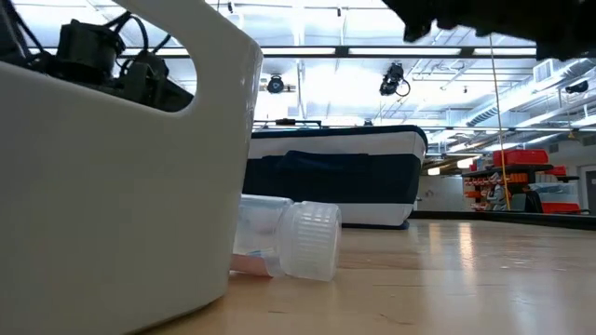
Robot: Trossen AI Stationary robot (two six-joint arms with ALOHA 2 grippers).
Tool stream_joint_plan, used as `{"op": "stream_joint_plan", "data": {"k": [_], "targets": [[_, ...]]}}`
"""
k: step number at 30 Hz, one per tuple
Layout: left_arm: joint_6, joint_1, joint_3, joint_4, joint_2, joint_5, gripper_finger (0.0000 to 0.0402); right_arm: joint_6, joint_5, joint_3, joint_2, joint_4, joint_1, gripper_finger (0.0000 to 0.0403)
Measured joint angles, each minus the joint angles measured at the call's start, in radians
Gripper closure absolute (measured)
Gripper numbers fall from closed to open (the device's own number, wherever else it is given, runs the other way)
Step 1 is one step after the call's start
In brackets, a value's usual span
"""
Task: Pick & place medical supplies in basket/bin
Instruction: Put the top white rolled gauze into the yellow bin
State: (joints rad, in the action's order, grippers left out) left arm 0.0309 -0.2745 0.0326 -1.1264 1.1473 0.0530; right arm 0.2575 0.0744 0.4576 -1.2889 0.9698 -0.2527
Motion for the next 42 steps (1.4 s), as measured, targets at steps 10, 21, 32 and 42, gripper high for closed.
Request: {"op": "stream_joint_plan", "data": {"k": [10, 21, 32, 42], "targets": [[0.036, -0.057, 0.163, 0.148, 0.194, -0.076, 0.0110, -0.011, 0.056, -0.092, 0.010, -0.005, 0.004, 0.0231], [0.058, -0.160, 0.354, 0.660, 0.160, -0.204, 0.0110, 0.073, 0.127, -0.093, 0.033, -0.131, 0.010, 0.0231], [0.143, -0.246, 0.475, 1.113, 0.160, -0.256, 0.0110, 0.085, 0.195, -0.093, 0.081, -0.264, 0.047, 0.0231], [0.193, -0.255, 0.530, 1.294, 0.168, -0.304, 0.0110, 0.082, 0.195, -0.093, 0.081, -0.264, 0.050, 0.0231]]}}
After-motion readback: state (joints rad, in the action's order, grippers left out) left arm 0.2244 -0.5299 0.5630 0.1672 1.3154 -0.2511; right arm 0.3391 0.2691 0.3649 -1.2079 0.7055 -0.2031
